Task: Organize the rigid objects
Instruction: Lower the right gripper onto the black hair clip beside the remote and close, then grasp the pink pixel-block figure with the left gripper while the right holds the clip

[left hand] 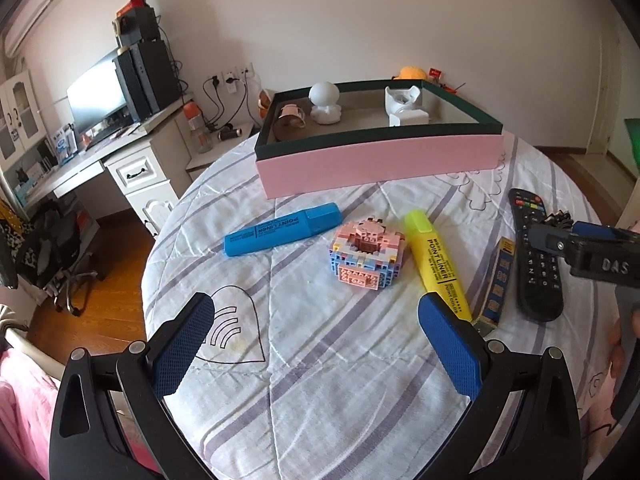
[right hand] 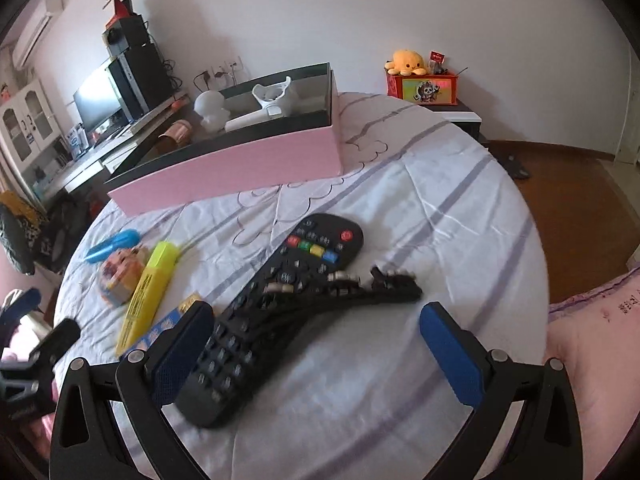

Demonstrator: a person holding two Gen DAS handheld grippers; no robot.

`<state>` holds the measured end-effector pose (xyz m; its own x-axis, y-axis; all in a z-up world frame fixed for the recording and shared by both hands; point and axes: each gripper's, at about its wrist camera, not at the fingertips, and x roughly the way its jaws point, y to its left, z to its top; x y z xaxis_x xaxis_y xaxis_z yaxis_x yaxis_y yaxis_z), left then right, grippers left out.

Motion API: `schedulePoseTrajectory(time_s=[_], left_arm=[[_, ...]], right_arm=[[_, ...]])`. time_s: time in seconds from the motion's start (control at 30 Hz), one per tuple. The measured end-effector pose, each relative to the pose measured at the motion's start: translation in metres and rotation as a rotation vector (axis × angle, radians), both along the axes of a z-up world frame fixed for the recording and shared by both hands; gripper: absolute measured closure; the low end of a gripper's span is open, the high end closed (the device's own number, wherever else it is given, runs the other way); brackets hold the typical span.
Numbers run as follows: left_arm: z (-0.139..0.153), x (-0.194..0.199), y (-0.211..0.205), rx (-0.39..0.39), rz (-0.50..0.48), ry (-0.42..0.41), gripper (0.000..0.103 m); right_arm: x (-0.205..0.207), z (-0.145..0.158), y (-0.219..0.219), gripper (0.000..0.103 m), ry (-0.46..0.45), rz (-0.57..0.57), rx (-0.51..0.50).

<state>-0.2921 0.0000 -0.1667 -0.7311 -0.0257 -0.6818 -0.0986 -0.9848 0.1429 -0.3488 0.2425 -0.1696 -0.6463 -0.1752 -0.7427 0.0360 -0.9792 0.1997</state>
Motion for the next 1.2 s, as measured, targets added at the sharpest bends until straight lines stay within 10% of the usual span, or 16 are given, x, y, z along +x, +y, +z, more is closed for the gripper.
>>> schedulePoseTrajectory(time_s=[0.57, 0.97, 1.2], left_arm=[[-0.015, -0.021, 0.003, 0.014, -0.003, -0.042, 0.000], [-0.024, -0.066, 0.004, 0.178, 0.053, -0.089, 0.001], [-0.036, -0.078, 0.011, 0.141, -0.002, -0.139, 0.031]], right_arm=[[-0.011, 0.002, 0.023, 0.010, 0.048, 0.073, -0.003], [-0.018, 0.002, 0.025, 0.010, 0.039, 0.081, 0.000], [-0.024, 0.000, 0.027, 0.010, 0.030, 0.090, -0.009]])
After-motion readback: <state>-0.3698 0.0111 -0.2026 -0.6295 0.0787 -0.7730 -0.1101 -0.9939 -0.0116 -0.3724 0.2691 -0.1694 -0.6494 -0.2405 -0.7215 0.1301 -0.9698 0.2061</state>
